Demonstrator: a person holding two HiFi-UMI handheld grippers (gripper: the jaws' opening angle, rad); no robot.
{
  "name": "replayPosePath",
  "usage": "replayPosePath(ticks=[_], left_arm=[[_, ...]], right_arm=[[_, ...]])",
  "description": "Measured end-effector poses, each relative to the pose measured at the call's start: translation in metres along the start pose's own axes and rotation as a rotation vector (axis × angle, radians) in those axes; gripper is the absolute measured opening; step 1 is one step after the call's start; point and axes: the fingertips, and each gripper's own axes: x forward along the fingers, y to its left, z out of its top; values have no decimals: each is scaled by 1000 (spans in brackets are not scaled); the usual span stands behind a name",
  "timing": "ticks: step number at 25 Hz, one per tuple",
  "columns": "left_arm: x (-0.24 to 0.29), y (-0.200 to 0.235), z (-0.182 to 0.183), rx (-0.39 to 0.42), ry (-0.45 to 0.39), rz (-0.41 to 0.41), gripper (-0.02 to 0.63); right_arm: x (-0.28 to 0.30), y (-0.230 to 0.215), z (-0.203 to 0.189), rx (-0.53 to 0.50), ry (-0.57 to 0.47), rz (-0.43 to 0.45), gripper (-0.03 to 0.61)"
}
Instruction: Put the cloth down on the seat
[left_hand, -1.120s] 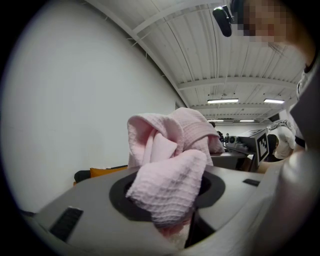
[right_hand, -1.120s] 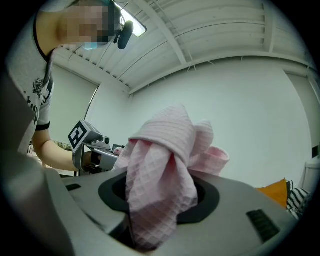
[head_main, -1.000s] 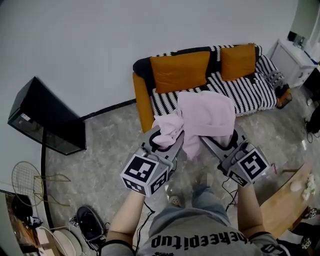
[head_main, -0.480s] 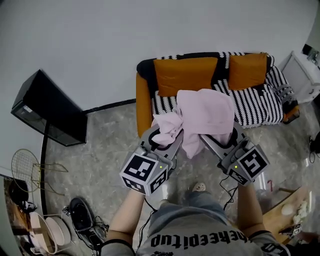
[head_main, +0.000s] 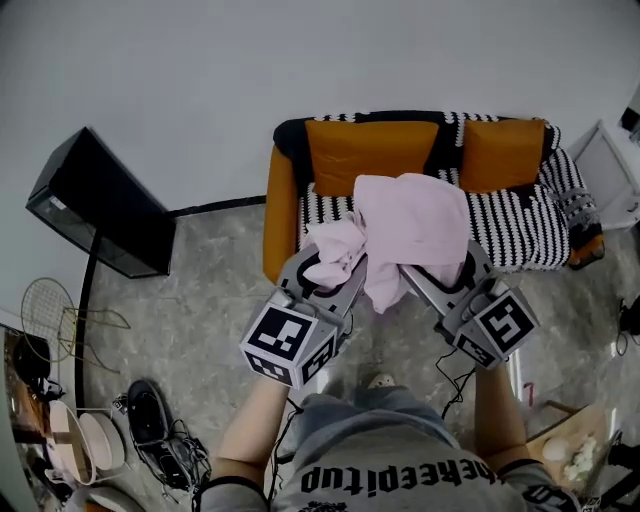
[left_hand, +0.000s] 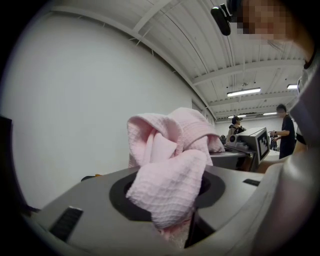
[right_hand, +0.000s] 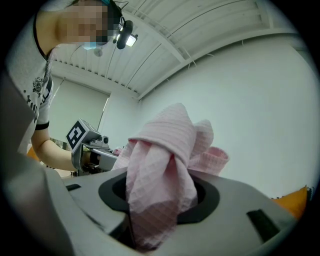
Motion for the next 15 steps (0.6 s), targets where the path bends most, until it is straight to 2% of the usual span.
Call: replayPosePath(ticks=[6, 12, 15], left_arm=[[47, -9, 1, 15, 19, 13, 195], [50, -10, -6, 17, 45, 29, 195], [66, 10, -9, 2, 49, 32, 195]], right_arm=[[-9, -48, -9, 21, -8, 20, 215], [-9, -51, -16, 34, -9, 30, 215], [11, -66, -22, 38, 4, 35, 215]])
